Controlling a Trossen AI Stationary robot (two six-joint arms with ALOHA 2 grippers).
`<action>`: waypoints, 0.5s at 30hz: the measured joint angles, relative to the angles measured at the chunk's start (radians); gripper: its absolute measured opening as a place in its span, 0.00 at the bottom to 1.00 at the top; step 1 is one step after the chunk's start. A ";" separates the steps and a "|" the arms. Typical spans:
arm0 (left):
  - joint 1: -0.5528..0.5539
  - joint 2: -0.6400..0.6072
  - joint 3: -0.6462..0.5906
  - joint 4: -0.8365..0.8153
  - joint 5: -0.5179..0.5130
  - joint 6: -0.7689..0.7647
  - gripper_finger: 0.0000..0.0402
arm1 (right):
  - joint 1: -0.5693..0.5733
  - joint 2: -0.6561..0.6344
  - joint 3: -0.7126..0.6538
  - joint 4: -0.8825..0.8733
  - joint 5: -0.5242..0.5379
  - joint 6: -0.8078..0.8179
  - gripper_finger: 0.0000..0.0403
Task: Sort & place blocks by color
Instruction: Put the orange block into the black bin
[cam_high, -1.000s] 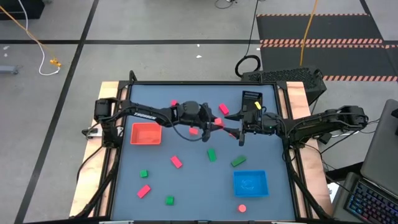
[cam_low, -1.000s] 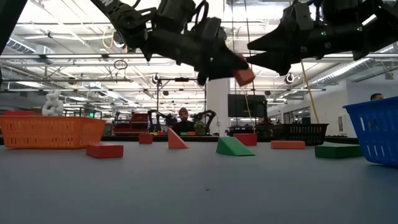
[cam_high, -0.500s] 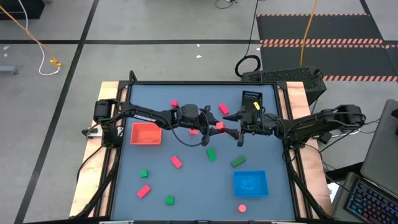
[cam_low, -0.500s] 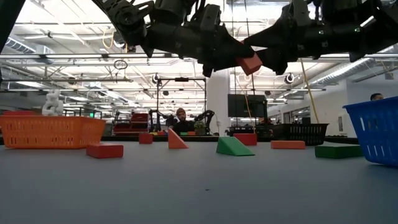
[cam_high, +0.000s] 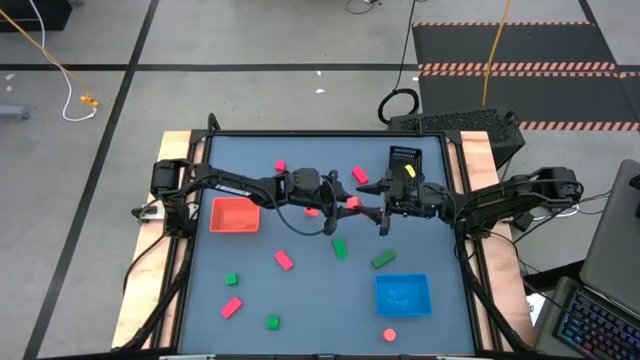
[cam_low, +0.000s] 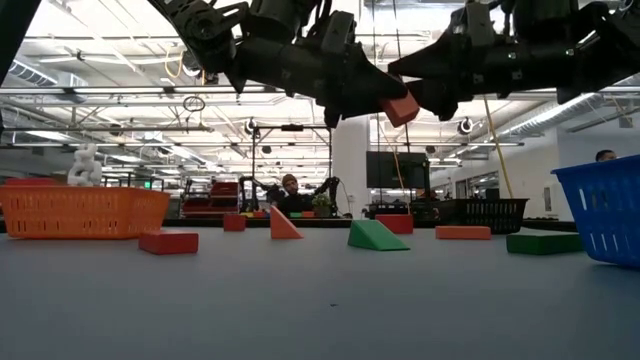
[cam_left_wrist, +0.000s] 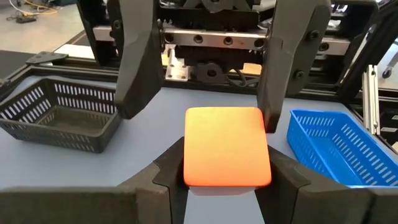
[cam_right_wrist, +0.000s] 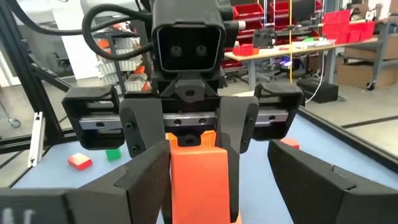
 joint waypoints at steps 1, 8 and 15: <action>0.000 0.000 0.000 -0.001 0.000 -0.002 0.36 | -0.001 0.000 0.000 0.000 -0.001 -0.001 0.63; 0.001 0.000 0.000 0.003 -0.003 0.001 0.36 | 0.000 0.000 0.000 -0.017 -0.054 0.002 0.43; 0.002 0.000 -0.001 0.004 -0.006 0.001 0.36 | 0.000 0.000 0.000 -0.011 -0.056 -0.002 0.31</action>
